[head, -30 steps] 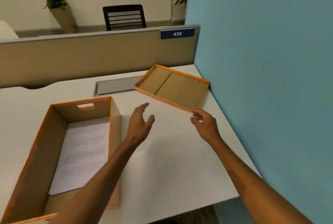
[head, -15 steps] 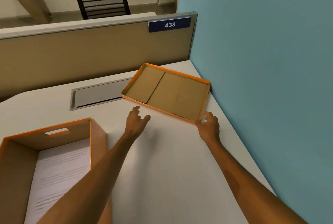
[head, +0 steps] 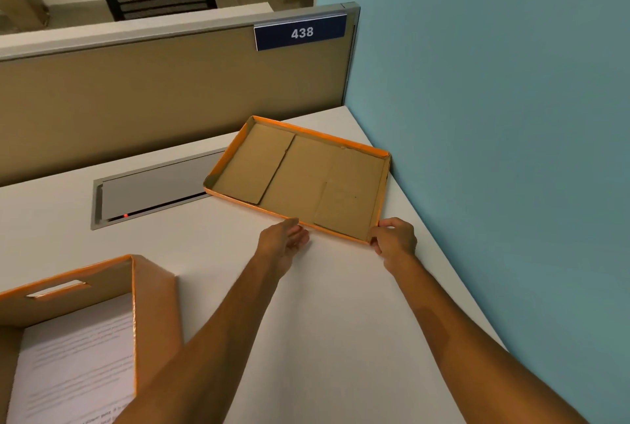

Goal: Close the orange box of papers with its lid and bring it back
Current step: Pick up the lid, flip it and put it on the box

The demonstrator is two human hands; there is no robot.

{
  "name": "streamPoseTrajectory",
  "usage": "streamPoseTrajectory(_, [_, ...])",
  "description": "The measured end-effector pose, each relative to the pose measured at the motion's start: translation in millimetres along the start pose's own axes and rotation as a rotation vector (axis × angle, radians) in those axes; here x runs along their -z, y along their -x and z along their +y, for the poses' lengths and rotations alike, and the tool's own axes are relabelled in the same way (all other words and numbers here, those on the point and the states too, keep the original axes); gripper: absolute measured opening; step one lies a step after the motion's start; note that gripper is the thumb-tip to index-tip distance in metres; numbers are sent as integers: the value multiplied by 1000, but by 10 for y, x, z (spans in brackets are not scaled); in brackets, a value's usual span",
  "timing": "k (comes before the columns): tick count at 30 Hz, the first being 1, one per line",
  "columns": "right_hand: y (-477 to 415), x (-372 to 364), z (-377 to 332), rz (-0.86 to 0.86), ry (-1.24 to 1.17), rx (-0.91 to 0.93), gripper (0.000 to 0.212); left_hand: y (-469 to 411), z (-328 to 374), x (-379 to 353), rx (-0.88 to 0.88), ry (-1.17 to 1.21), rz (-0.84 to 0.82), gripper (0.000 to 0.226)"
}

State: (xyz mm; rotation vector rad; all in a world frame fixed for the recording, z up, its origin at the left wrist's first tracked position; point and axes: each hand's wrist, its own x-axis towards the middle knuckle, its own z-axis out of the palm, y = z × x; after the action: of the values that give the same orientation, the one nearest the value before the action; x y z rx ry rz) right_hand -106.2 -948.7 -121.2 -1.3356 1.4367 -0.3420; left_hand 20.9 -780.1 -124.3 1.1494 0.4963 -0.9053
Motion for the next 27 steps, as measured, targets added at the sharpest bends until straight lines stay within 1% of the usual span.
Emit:
streamPoseTrajectory(5, [105,67,-98,-60,-56,-13,20,36,-40,-68,-2,27,-125,10])
streamPoseTrajectory(7, [171,88,-137,-109,-98,-18,23,68,-37,-71,-29,78,-153,14])
streamPoseTrajectory(10, [273,140,-192,-202,-138,2,25,128,-3,-78,-72,164,-164,33])
streamPoseTrajectory(13, [356,204,-248,-242,-22,86,22,233,102,-105,-129,153,-155,43])
streamPoseTrajectory(14, [384,233,-260,-218,64,157,22,278,147,-121,-151,135,-146,44])
streamPoseTrajectory(15, [413,266,-263,-178,162,267,24,326,194,-135,-171,117,-133,44])
streamPoseTrajectory(17, [486,333,-242,-115,333,567,31,418,278,-154,-207,92,-107,44])
streamPoseTrajectory(19, [578,391,-235,-114,436,887,39,532,344,-155,-238,62,-89,43])
streamPoseTrajectory(21, [657,441,-271,-161,530,1131,46,656,385,-134,-272,25,-76,42])
streamPoseTrajectory(23, [741,486,-317,-244,598,1238,54,812,420,-94,-314,-20,-70,40])
streamPoseTrajectory(25, [825,498,-339,-310,640,1249,64,939,463,-77,-352,-55,-74,39])
streamPoseTrajectory(27, [972,483,-329,-317,661,1279,68,1109,496,-70,-390,-79,-71,40])
